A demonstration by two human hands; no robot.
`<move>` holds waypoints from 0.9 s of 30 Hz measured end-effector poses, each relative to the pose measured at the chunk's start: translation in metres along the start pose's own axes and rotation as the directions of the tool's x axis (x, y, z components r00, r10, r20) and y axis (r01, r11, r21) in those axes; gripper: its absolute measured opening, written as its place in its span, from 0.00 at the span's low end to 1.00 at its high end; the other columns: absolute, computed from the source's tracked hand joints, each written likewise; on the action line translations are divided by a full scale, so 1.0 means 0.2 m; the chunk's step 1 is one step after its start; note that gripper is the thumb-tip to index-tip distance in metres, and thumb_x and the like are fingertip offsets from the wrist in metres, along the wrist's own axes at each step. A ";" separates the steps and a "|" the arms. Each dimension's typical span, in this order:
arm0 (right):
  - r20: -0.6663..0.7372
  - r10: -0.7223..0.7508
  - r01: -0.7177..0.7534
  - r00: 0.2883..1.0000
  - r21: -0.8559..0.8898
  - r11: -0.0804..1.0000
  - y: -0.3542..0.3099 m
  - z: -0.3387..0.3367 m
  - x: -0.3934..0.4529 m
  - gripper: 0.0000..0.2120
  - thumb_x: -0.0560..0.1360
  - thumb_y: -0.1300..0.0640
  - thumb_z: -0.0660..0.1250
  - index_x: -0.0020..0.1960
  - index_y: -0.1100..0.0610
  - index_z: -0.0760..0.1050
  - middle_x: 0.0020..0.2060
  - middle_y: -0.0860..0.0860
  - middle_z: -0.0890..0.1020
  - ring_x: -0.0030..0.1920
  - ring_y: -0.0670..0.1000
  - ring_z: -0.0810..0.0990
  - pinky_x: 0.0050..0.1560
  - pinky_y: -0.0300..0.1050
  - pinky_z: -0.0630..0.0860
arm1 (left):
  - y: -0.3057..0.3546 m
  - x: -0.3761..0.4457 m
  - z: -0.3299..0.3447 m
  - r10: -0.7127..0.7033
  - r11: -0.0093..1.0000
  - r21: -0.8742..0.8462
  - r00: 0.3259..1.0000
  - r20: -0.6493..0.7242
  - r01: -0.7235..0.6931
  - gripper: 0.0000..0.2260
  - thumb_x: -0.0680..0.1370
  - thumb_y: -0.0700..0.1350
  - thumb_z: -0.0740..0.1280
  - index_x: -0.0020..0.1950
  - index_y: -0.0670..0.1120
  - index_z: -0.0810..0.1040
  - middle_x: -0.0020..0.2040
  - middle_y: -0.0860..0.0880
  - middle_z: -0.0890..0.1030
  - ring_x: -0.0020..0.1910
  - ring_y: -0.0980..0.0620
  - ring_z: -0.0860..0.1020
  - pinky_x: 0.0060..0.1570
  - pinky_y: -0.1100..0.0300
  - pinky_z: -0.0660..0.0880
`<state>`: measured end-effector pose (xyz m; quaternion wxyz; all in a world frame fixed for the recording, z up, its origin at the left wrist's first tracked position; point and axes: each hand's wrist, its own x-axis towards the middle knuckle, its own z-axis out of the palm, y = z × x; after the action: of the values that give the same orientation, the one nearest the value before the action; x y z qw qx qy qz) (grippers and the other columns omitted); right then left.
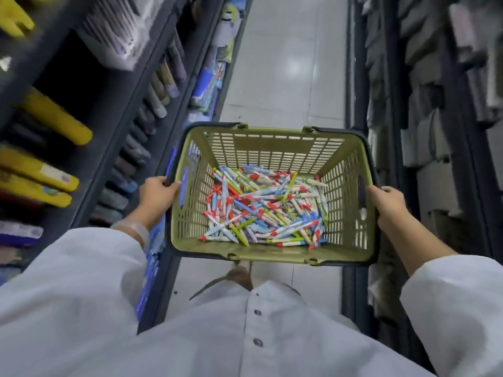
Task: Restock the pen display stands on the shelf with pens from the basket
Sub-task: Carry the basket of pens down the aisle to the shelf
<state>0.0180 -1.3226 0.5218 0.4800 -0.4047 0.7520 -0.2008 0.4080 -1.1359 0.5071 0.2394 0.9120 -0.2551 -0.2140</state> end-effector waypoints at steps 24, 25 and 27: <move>-0.005 -0.025 0.026 1.000 0.118 0.993 -2.68 0.19 2.71 0.05 0.76 0.56 0.64 0.48 0.57 0.71 0.49 0.70 0.76 0.43 0.53 0.71 0.47 0.48 0.73 | 2.81 2.82 0.73 0.010 0.987 -0.157 1.000 -0.008 -0.012 0.13 0.74 0.46 0.69 0.31 0.47 0.71 0.32 0.46 0.71 0.39 0.49 0.70 0.35 0.58 0.64; -0.008 -0.038 0.039 0.999 0.111 0.993 -2.80 0.23 2.84 0.09 0.76 0.56 0.64 0.49 0.62 0.73 0.55 0.70 0.76 0.44 0.52 0.71 0.51 0.52 0.74 | 2.91 2.94 0.77 0.007 0.985 -0.171 1.000 -0.025 -0.011 0.15 0.74 0.45 0.69 0.30 0.49 0.69 0.31 0.47 0.71 0.40 0.50 0.70 0.35 0.58 0.64; -0.021 -0.047 0.049 0.999 0.085 0.995 -3.01 0.31 3.10 0.19 0.76 0.57 0.63 0.58 0.72 0.72 0.59 0.69 0.74 0.44 0.54 0.72 0.55 0.55 0.74 | 3.08 3.20 0.87 0.005 0.981 -0.192 1.000 -0.021 -0.009 0.10 0.74 0.45 0.69 0.34 0.48 0.73 0.34 0.46 0.74 0.40 0.50 0.71 0.37 0.60 0.65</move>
<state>0.1915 -2.1712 0.5631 0.4846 -0.4000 0.7373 -0.2480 0.5950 -2.0210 0.5333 0.3294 0.8861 -0.2338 -0.2273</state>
